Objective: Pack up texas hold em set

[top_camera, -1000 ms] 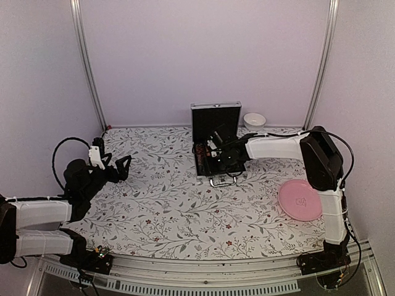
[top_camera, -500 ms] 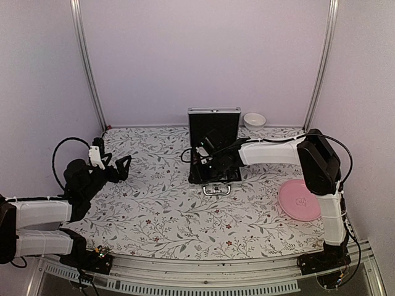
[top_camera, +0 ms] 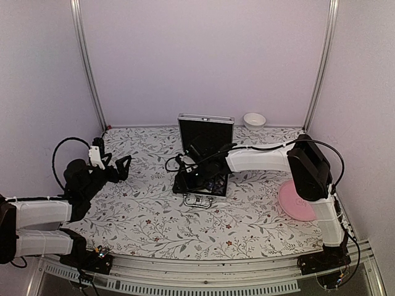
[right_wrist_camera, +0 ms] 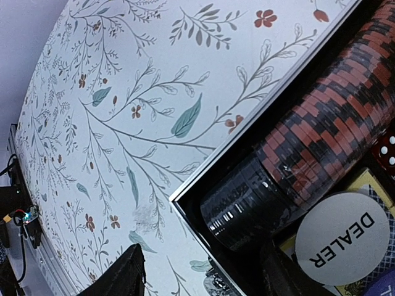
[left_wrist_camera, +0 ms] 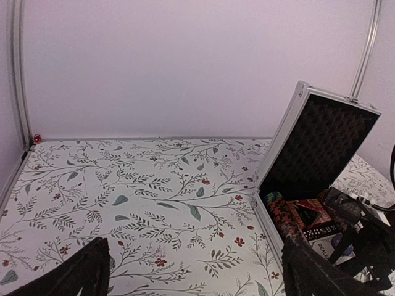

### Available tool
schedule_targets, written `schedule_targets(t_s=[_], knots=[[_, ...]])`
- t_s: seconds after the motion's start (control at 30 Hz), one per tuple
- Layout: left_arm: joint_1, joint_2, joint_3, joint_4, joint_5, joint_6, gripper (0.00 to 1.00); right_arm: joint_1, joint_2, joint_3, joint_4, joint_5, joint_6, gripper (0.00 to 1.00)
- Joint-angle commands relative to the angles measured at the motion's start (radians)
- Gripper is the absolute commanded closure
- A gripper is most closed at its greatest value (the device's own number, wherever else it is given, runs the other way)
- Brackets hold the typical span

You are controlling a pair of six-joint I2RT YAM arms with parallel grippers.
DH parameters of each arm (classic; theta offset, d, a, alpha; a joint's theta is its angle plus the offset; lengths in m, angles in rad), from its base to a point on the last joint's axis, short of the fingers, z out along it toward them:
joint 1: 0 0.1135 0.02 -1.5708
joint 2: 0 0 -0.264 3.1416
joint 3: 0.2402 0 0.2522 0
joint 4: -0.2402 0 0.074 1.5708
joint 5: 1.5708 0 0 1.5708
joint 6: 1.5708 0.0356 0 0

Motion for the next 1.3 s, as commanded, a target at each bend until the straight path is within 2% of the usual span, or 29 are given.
schedule_targets(t_s=[0.0,0.07,0.27,0.4,0.53,0.67,0.77,0.9,0.97,1.1,1.27], knots=[[0.008,0.002,0.01,0.007,-0.004,0.005,0.03,0.055,0.024,-0.006,-0.074,-0.06,0.01,0.36],[0.008,-0.003,0.007,0.007,-0.005,0.005,0.03,0.054,-0.017,-0.008,-0.078,-0.003,-0.018,0.34],[0.008,-0.041,-0.004,0.007,-0.009,-0.005,0.03,0.055,-0.168,-0.011,-0.087,0.12,-0.187,0.19],[0.008,-0.084,-0.005,-0.007,-0.022,-0.022,0.03,0.051,-0.282,-0.028,-0.082,0.193,-0.298,0.15],[0.008,-0.118,0.036,-0.096,-0.066,-0.058,0.03,0.018,-0.419,-0.093,-0.007,0.24,-0.42,0.07],[0.009,-0.161,0.097,-0.236,-0.086,-0.108,0.03,-0.105,-0.513,-0.156,0.137,0.136,-0.459,0.03],[0.009,-0.169,0.177,-0.386,-0.109,-0.14,0.03,-0.217,-0.564,-0.205,0.276,0.034,-0.386,0.03],[0.01,-0.168,0.236,-0.513,-0.113,-0.165,0.03,-0.335,-0.613,-0.303,0.432,-0.002,-0.336,0.01],[0.01,-0.174,0.239,-0.534,-0.106,-0.17,0.03,-0.404,-0.602,-0.311,0.436,-0.024,-0.291,0.01],[0.011,-0.183,0.246,-0.568,-0.107,-0.194,0.03,-0.537,-0.551,-0.311,0.445,-0.199,-0.156,0.01],[0.012,-0.195,0.246,-0.573,-0.11,-0.237,0.03,-0.551,-0.461,-0.261,0.464,-0.323,-0.154,0.01]])
